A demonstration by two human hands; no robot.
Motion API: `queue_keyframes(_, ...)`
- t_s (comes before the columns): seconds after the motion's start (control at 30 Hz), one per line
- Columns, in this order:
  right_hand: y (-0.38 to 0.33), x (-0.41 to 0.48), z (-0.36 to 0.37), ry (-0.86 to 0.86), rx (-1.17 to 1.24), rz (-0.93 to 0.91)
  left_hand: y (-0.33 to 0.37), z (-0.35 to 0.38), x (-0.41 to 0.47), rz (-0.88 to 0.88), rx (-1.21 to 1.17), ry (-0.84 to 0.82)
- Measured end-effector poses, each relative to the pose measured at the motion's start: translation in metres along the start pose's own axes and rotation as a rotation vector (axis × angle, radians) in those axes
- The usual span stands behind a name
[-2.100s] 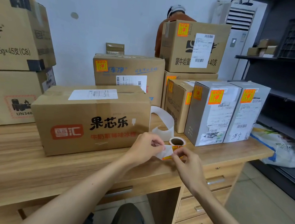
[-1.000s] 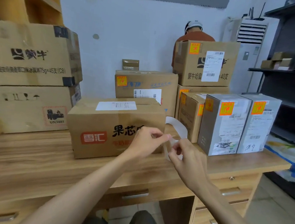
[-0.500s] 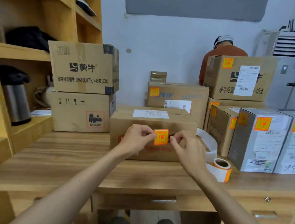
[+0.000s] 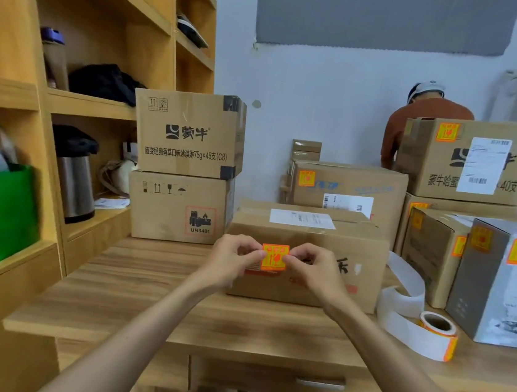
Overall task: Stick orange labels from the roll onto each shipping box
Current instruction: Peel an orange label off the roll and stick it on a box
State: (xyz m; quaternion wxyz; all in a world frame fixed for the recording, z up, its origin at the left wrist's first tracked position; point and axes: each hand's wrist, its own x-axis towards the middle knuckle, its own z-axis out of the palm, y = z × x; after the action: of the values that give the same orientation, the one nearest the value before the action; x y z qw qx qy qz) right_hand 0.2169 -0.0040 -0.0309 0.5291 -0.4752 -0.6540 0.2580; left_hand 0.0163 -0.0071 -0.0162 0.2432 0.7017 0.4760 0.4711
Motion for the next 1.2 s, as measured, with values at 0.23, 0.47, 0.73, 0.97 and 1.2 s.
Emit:
queue_keyframes(0.23, -0.008, 0.018, 0.036, 0.021, -0.086, -0.035, -0.023, -0.023, 0.007, -0.015, -0.011, 0.102)
queue_keyframes(0.47, -0.01, 0.029, 0.076, 0.121, -0.218, 0.039, -0.04, -0.024, 0.021, -0.108, -0.107, 0.257)
queue_keyframes(0.73, -0.011, 0.036, 0.091, 0.203, -0.379, 0.053, -0.058, -0.021, 0.035, -0.169, -0.002, 0.334)
queue_keyframes(0.97, -0.011, 0.038, 0.095, 0.232, -0.396, 0.052, -0.058, -0.019, 0.04, -0.182, 0.061, 0.344)
queue_keyframes(1.2, -0.011, 0.036, 0.097, 0.289, -0.475, 0.041, -0.062, -0.014, 0.043, -0.182, 0.094, 0.353)
